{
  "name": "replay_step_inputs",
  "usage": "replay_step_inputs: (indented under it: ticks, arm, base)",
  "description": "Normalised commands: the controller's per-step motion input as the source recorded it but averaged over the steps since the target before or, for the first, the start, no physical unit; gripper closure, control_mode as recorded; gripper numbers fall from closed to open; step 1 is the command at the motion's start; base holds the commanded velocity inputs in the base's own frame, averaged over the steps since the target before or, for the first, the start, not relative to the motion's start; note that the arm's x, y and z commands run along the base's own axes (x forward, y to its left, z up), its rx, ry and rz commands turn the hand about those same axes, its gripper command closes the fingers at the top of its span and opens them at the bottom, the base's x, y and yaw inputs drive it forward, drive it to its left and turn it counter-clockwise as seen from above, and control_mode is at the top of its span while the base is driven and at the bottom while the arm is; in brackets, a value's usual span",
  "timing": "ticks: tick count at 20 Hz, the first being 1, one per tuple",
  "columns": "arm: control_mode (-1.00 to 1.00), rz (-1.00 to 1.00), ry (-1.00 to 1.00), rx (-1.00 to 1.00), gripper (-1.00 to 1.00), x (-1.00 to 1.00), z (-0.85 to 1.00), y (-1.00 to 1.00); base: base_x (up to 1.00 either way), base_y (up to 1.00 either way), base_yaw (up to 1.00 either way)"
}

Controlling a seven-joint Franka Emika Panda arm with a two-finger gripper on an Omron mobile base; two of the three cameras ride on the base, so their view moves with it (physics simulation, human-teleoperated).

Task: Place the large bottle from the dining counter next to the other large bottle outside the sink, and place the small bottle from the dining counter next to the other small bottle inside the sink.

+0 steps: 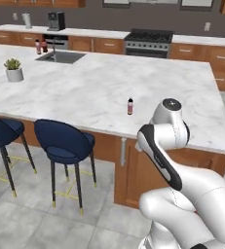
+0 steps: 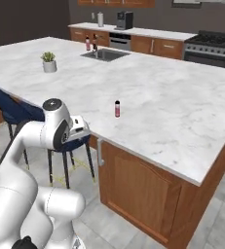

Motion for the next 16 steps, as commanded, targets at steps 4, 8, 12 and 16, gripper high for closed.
replay_step_inputs:
  ticks: [4, 8, 12, 16]
  arm:
    - [1.00, 0.00, 0.00, 0.00, -1.00, 0.00, 0.00, 0.00]
    - [1.00, 0.00, 0.00, 0.00, -1.00, 0.00, 0.00, 0.00]
    - [1.00, 0.00, 0.00, 0.00, -1.00, 0.00, 0.00, 0.00]
    - [1.00, 0.00, 0.00, 0.00, -1.00, 0.00, 0.00, 0.00]
  base:
    - [0.00, 0.48, -0.25]
    - [0.00, 0.32, -0.28]
    - [0.00, 0.16, -0.38]
    - [0.00, 0.40, -0.39]
